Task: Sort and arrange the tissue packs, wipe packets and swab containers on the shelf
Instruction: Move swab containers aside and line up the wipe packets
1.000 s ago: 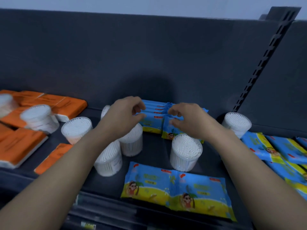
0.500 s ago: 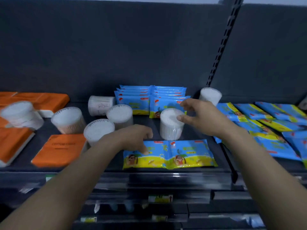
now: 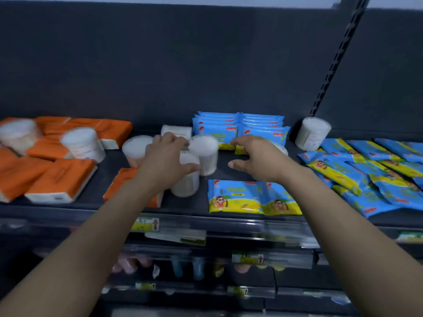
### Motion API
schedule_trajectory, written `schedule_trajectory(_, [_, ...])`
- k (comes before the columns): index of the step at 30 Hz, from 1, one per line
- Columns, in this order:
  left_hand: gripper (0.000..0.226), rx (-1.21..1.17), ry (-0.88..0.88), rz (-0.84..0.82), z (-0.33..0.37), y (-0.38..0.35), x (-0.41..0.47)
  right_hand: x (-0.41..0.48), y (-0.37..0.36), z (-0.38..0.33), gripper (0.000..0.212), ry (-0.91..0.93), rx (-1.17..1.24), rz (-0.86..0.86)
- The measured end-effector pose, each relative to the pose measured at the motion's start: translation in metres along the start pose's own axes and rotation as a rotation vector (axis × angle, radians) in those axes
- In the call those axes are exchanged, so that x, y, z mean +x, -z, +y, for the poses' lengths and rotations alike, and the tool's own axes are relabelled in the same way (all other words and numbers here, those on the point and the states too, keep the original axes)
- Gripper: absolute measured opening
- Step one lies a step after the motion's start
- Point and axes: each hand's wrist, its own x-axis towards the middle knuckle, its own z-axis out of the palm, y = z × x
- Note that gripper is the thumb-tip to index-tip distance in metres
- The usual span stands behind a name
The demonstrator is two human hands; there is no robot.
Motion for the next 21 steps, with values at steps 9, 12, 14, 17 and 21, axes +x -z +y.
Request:
schedule_trajectory(9, [0.083, -0.131, 0.176, -0.305, -0.009, 0.001, 0.010, 0.075, -0.018, -0.015, 0.068, 0.113, 0.003, -0.214])
schedule_trajectory(12, [0.069, -0.227, 0.254, -0.293, -0.013, 0.012, 0.009, 0.093, -0.023, -0.018, 0.078, 0.159, 0.018, -0.275])
schedule_trajectory(14, [0.066, -0.311, 0.340, -0.260, -0.019, 0.019, 0.007, 0.102, -0.027, -0.019, 0.089, 0.158, 0.025, -0.294])
schedule_trajectory(17, [0.065, -0.457, 0.456, -0.236, -0.029, 0.026, 0.004, 0.111, -0.033, -0.020, 0.089, 0.142, 0.010, -0.298])
schedule_trajectory(21, [0.065, -0.544, 0.490, -0.200, -0.039, 0.031, -0.002, 0.112, -0.027, -0.021, 0.071, 0.156, 0.047, -0.246])
